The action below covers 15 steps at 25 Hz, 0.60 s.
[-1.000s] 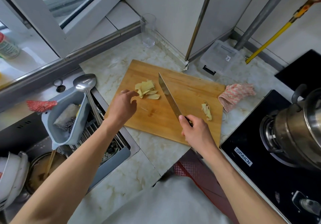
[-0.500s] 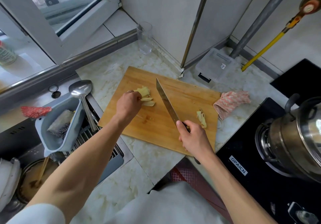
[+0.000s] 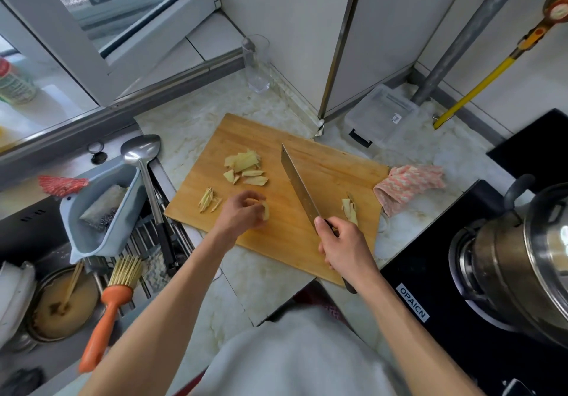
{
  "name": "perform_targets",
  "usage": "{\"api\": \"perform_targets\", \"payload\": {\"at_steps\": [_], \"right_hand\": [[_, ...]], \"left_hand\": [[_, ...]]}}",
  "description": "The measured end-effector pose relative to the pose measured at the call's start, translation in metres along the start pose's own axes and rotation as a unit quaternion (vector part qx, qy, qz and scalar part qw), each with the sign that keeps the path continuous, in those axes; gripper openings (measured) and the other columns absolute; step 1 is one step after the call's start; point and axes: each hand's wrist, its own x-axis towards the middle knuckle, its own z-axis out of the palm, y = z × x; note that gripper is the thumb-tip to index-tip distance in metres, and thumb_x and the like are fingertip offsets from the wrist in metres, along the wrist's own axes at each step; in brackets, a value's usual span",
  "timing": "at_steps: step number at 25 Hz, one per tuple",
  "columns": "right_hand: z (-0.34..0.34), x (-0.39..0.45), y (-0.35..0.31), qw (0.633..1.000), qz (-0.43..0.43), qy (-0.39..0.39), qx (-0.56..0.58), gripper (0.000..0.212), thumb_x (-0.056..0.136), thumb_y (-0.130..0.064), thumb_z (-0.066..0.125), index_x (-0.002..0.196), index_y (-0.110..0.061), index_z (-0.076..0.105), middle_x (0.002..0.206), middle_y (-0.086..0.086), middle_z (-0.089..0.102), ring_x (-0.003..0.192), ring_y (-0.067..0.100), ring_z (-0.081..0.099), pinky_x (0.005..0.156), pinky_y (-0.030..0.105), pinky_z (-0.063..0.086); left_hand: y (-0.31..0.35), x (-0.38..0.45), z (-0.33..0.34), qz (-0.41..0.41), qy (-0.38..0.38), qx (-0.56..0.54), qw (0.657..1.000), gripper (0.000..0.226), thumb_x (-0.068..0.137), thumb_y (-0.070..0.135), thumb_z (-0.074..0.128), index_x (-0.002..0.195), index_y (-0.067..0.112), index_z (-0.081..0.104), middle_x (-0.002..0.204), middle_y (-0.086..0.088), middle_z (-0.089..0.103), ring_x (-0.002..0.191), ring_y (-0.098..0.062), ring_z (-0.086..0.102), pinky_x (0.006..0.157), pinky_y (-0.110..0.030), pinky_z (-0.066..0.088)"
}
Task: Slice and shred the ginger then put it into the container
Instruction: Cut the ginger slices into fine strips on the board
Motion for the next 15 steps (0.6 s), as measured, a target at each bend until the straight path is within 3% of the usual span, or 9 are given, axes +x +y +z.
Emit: {"api": "perform_targets", "payload": {"at_steps": [4,6,7,9,11,15], "right_hand": [[-0.006,0.007,0.011,1.0,-0.008,-0.023,0.008,0.045,0.101,-0.048,0.047,0.091,-0.006,0.061,0.066,0.012,0.057,0.053,0.02,0.049,0.052,0.05,0.048],[-0.006,0.009,0.017,1.0,-0.013,-0.023,0.014,0.045,0.101,-0.048,0.047,0.089,-0.007,0.061,0.067,0.017,0.059,0.053,0.021,0.049,0.053,0.049,0.048],[-0.005,0.01,0.02,1.0,-0.016,-0.018,0.02,0.045,0.101,-0.048,0.047,0.088,-0.007,0.06,0.07,0.021,0.061,0.053,0.021,0.05,0.053,0.049,0.048],[0.001,0.01,0.024,0.999,-0.022,-0.01,0.032,0.045,0.101,-0.047,0.047,0.083,-0.008,0.058,0.074,0.024,0.063,0.052,0.021,0.05,0.052,0.049,0.048],[0.006,0.01,0.026,0.999,-0.021,-0.007,0.038,0.044,0.102,-0.046,0.047,0.08,-0.01,0.057,0.074,0.022,0.064,0.052,0.02,0.051,0.053,0.049,0.049],[0.009,0.008,0.026,0.999,-0.014,-0.006,0.031,0.044,0.102,-0.046,0.046,0.08,-0.009,0.056,0.075,0.021,0.065,0.054,0.02,0.052,0.056,0.049,0.05]], "left_hand": [[-0.004,0.003,0.021,0.008,0.0,0.026,1.0,0.011,0.093,0.002,0.063,0.093,0.012,0.067,0.079,-0.008,0.064,0.072,-0.019,0.062,0.065,-0.029,0.055],[-0.007,0.003,0.027,0.026,0.0,0.061,0.998,0.008,0.093,0.007,0.066,0.088,0.013,0.068,0.075,-0.006,0.065,0.071,-0.021,0.062,0.068,-0.034,0.055],[-0.008,0.003,0.029,0.054,0.009,0.133,0.99,0.006,0.093,0.011,0.067,0.088,0.013,0.069,0.076,-0.004,0.066,0.071,-0.021,0.062,0.069,-0.034,0.055],[-0.013,0.005,0.028,0.138,0.035,0.323,0.936,0.004,0.092,0.016,0.068,0.092,0.015,0.072,0.082,0.001,0.068,0.074,-0.018,0.063,0.066,-0.029,0.052],[-0.016,0.006,0.025,0.214,0.048,0.428,0.877,0.007,0.092,0.017,0.067,0.097,0.016,0.072,0.088,0.0,0.068,0.077,-0.016,0.062,0.065,-0.024,0.045],[-0.017,0.005,0.021,0.258,0.033,0.442,0.859,0.02,0.091,0.017,0.067,0.111,0.018,0.071,0.102,-0.004,0.065,0.079,-0.016,0.06,0.072,-0.03,0.051]]}}
